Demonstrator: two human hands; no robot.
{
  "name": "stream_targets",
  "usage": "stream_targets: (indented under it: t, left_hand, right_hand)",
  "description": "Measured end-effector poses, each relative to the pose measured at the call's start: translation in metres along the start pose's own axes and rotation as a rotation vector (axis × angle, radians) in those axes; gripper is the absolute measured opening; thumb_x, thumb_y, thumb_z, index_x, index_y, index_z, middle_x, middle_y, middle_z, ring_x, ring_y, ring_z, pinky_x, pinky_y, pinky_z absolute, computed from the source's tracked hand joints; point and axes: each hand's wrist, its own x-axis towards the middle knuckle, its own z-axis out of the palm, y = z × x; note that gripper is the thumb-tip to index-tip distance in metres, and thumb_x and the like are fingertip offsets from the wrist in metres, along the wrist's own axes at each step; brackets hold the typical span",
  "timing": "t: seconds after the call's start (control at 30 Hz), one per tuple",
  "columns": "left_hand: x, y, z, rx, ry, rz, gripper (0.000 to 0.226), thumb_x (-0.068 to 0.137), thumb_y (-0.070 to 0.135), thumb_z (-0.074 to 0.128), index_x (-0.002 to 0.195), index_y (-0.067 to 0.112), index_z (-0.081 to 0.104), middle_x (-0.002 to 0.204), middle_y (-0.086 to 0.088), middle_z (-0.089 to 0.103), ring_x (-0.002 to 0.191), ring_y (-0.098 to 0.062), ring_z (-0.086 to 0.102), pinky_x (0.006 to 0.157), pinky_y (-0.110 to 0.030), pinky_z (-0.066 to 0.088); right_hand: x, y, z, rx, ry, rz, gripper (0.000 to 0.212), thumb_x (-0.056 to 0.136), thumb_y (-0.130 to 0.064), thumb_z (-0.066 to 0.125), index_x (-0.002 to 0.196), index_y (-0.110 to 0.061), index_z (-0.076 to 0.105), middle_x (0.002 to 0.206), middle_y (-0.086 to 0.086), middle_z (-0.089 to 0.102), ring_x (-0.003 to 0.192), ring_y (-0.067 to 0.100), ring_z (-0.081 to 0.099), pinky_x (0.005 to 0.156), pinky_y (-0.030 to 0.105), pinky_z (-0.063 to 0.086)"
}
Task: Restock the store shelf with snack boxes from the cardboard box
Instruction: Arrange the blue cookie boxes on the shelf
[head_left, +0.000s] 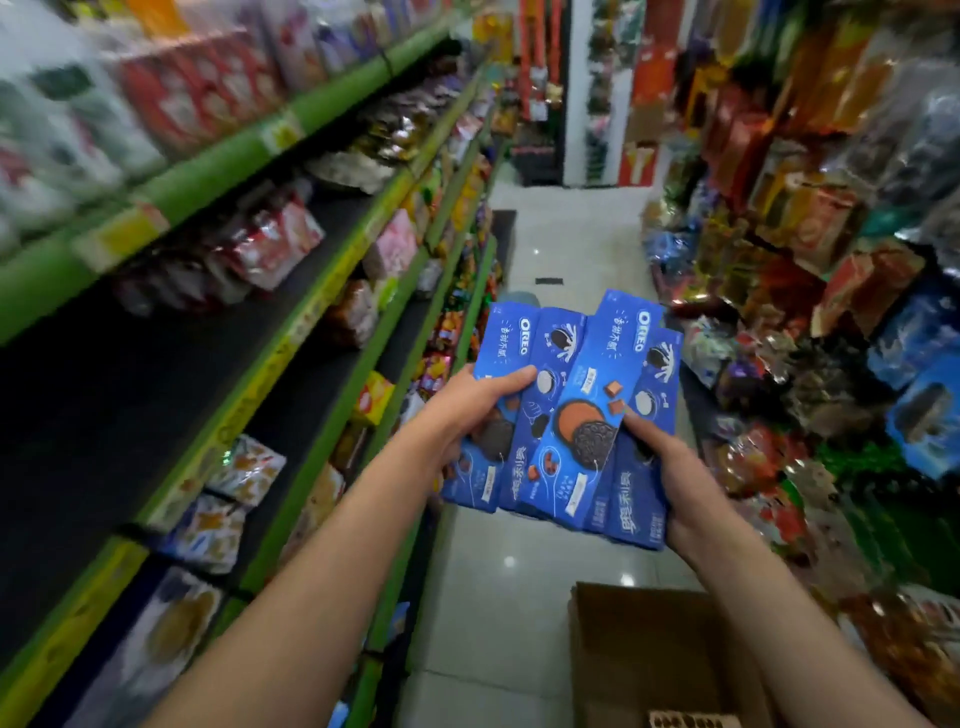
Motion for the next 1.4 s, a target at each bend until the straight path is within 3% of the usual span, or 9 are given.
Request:
stream_targets:
  t: [0.13,0.27,0.4,0.47,0.57,0.8,0.93,1.17,1.4]
  left_hand:
    - [-0.066,0.003,-0.056,-0.094,0.186,-0.038,0.052,0.077,0.046,0.079,0.117,0.015,0.066,0.104,-0.012,0.075,0.095,-0.035,0.071,0.089,-0.056,0.055]
    - [-0.125,-0.009,-0.102,-0.161,0.225,-0.092,0.036,0.083,0.043,0.075,0.104,0.014,0.071,0.092,-0.009,0.077,0.069,-0.024,0.074,0.057,-0.037,0.06]
    - [-0.174,-0.036,-0.133,-0.118,0.259,-0.192,0.052,0.084,0.05,0.071,0.118,0.01,0.069,0.108,-0.013,0.074,0.095,-0.033,0.071,0.086,-0.05,0.058]
    - [-0.196,-0.054,-0.142,-0.107,0.26,-0.254,0.042,0.087,0.052,0.067,0.103,0.013,0.071,0.088,-0.007,0.075,0.07,-0.023,0.071,0.064,-0.039,0.061]
    - [-0.23,-0.08,-0.149,-0.074,0.303,-0.329,0.034,0.089,0.051,0.066,0.077,0.019,0.063,0.053,0.002,0.064,0.036,-0.011,0.059,0.033,-0.016,0.04]
    - [-0.275,-0.093,-0.157,0.05,0.367,-0.315,0.034,0.085,0.053,0.068,0.078,0.02,0.06,0.053,0.0,0.058,0.042,-0.018,0.055,0.045,-0.026,0.043]
    - [-0.287,-0.088,-0.152,-0.044,0.357,-0.262,0.027,0.092,0.04,0.065,0.092,0.013,0.062,0.085,-0.014,0.066,0.066,-0.026,0.064,0.065,-0.037,0.056]
    - [-0.311,-0.077,-0.171,-0.098,0.442,-0.186,0.033,0.092,0.037,0.064,0.101,0.006,0.068,0.1,-0.021,0.073,0.081,-0.034,0.07,0.081,-0.05,0.057]
    - [-0.332,-0.063,-0.21,-0.111,0.553,-0.132,0.032,0.091,0.041,0.063,0.092,0.01,0.068,0.082,-0.012,0.076,0.067,-0.027,0.072,0.064,-0.038,0.06]
  right_hand:
    - [-0.021,-0.012,0.062,-0.126,-0.151,0.098,0.042,0.081,-0.035,0.075,0.116,-0.013,0.068,0.098,0.018,0.075,0.074,0.037,0.074,0.056,0.046,0.058]
    - [-0.045,-0.004,0.112,-0.245,-0.274,0.209,0.04,0.078,-0.035,0.077,0.111,-0.013,0.071,0.096,0.018,0.076,0.071,0.036,0.074,0.055,0.048,0.058]
    - [-0.073,0.027,0.138,-0.343,-0.335,0.291,0.053,0.065,-0.035,0.081,0.11,-0.012,0.067,0.094,0.019,0.076,0.069,0.036,0.074,0.054,0.049,0.058]
    - [-0.089,0.047,0.143,-0.382,-0.364,0.335,0.059,0.057,-0.034,0.083,0.108,-0.011,0.066,0.095,0.02,0.075,0.072,0.037,0.074,0.054,0.049,0.058]
    - [-0.109,0.079,0.147,-0.405,-0.391,0.406,0.057,0.057,-0.03,0.083,0.106,-0.008,0.066,0.094,0.021,0.075,0.07,0.037,0.074,0.051,0.045,0.057]
    - [-0.136,0.111,0.148,-0.405,-0.449,0.472,0.06,0.057,-0.021,0.082,0.112,-0.006,0.065,0.1,0.023,0.074,0.074,0.039,0.074,0.055,0.047,0.058]
    - [-0.143,0.102,0.156,-0.404,-0.471,0.422,0.064,0.048,-0.019,0.085,0.108,-0.007,0.068,0.1,0.021,0.075,0.074,0.038,0.074,0.055,0.047,0.058]
    - [-0.154,0.069,0.198,-0.475,-0.536,0.338,0.053,0.059,-0.02,0.079,0.109,-0.007,0.065,0.095,0.018,0.076,0.071,0.035,0.074,0.052,0.044,0.058]
    - [-0.15,0.056,0.256,-0.593,-0.619,0.312,0.049,0.067,-0.025,0.079,0.111,-0.01,0.062,0.095,0.015,0.076,0.072,0.033,0.075,0.054,0.043,0.059]
